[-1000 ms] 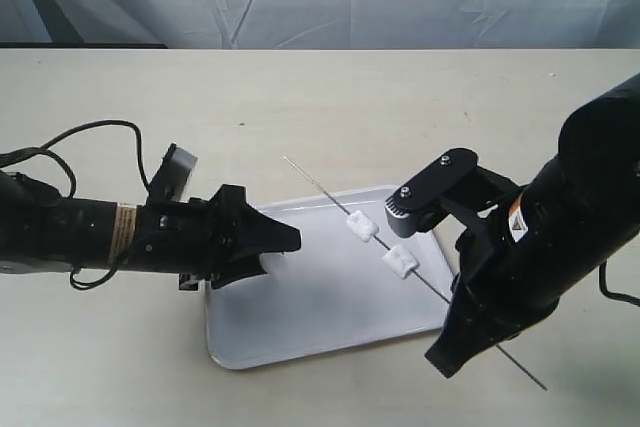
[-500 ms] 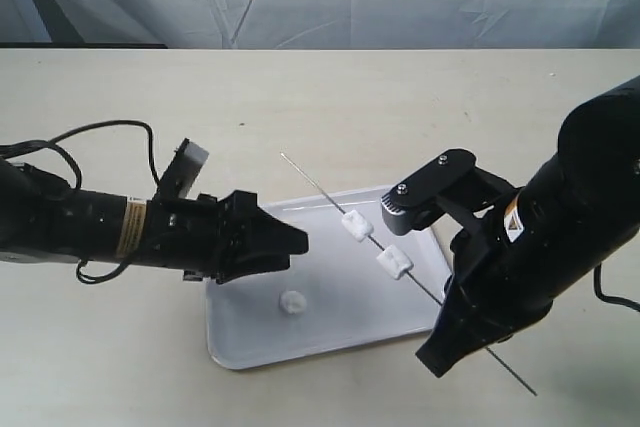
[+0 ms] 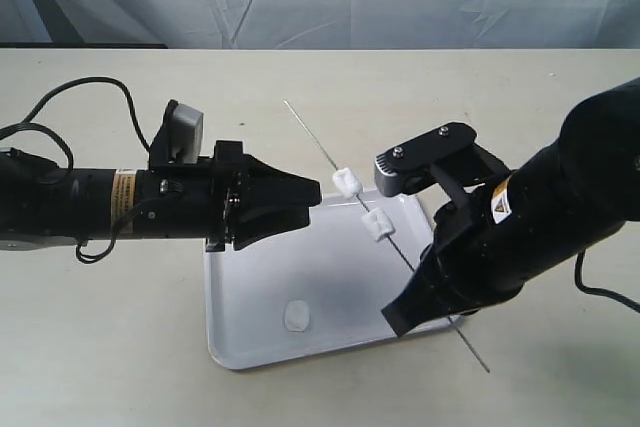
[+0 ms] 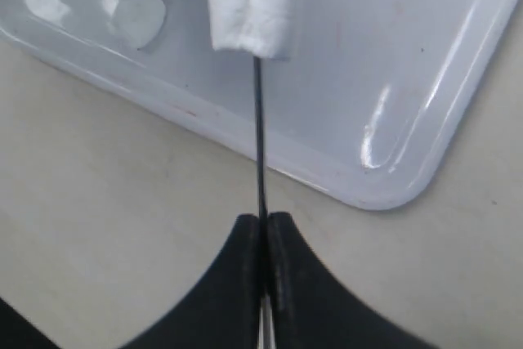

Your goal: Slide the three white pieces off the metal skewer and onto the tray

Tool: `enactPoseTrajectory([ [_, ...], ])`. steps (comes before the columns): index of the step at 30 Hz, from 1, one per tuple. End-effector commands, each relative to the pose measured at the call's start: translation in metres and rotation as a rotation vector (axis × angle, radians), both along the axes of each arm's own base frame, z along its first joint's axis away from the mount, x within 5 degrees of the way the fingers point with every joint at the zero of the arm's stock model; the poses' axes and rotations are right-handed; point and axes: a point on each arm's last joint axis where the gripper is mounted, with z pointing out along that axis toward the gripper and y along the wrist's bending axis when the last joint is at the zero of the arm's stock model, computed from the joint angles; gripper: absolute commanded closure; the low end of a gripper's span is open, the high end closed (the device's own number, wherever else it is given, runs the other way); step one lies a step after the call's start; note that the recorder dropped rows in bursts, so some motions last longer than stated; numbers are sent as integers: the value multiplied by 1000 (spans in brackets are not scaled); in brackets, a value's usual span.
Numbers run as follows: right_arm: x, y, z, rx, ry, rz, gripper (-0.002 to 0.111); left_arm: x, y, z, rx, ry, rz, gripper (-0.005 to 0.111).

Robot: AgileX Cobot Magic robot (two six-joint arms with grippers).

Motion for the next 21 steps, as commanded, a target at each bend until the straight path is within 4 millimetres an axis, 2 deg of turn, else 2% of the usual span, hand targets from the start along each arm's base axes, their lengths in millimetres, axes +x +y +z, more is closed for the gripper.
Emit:
enactPoseTrajectory([
  [1,0,3,3,58,6,-39,109,-1,-2,4,-24,23,1,61],
  [6,-3,9,3,118,49,-15,109,1,-2,7,-37,33,23,61],
  [15,0,17,-14,115,117,-15,109,2,-1,21,-66,-8,51,61],
  [21,1,20,-11,166,111,-25,109,-1,-1,20,-49,-29,21,61],
])
